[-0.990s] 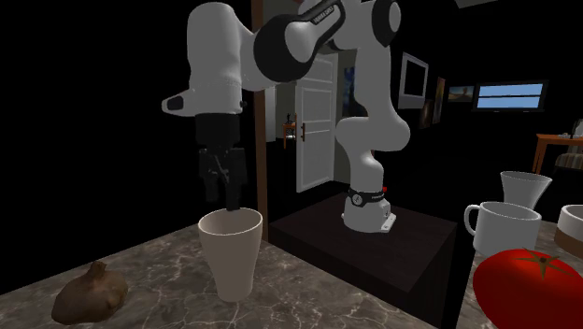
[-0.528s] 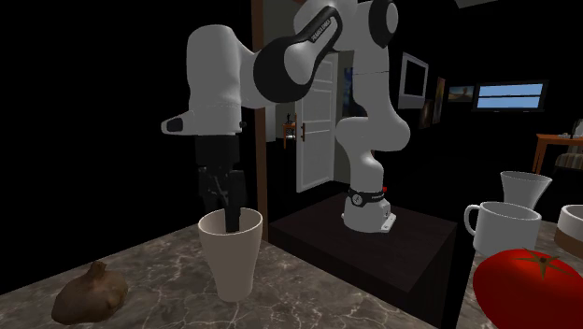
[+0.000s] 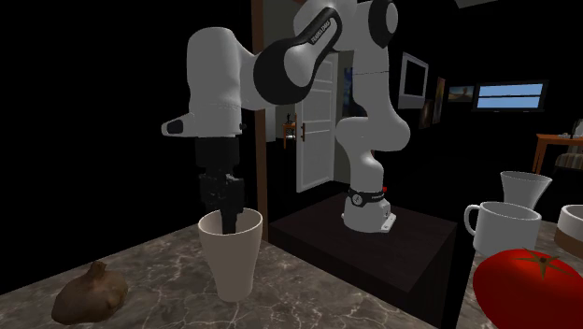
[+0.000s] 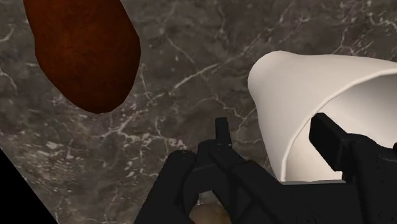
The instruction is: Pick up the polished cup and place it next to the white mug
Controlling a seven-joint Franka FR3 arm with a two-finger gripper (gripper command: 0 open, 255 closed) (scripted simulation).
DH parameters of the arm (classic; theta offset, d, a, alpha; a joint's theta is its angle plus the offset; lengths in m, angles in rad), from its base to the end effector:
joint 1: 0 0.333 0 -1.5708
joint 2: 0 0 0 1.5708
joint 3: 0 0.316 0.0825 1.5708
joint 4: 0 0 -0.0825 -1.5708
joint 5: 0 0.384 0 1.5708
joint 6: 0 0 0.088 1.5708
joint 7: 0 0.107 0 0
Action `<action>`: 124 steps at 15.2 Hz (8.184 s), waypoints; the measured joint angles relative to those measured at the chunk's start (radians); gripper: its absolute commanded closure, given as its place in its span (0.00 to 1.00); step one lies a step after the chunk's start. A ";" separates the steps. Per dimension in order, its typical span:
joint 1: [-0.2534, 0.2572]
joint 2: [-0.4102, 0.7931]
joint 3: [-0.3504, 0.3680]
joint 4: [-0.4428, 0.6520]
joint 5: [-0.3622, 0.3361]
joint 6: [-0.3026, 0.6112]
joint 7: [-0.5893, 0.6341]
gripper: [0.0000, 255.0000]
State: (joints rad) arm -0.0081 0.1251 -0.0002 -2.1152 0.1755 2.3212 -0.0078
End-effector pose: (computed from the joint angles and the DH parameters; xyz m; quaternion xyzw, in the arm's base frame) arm 0.5701 -0.0015 0.3633 -0.9953 0.0574 -0.0408 0.0661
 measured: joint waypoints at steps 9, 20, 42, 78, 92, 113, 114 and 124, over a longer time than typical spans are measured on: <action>0.000 -0.001 0.000 0.001 0.000 0.000 0.000 1.00; 0.000 -0.059 -0.002 0.066 -0.017 -0.124 0.024 1.00; -0.005 -0.130 -0.007 0.279 -0.038 -0.406 0.062 1.00; 0.241 -0.776 0.363 -0.199 0.114 -0.489 0.607 1.00; 0.347 -0.832 0.636 -0.142 0.244 -0.519 0.936 1.00; 0.332 -0.744 0.952 -0.099 0.315 -0.375 1.183 1.00; 0.335 -0.746 0.955 -0.111 0.319 -0.365 1.181 1.00; 0.326 -0.722 1.026 -0.219 0.351 -0.227 1.172 1.00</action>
State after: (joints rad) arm 0.3180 -0.5973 1.0258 -2.3337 0.5269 2.0939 1.1639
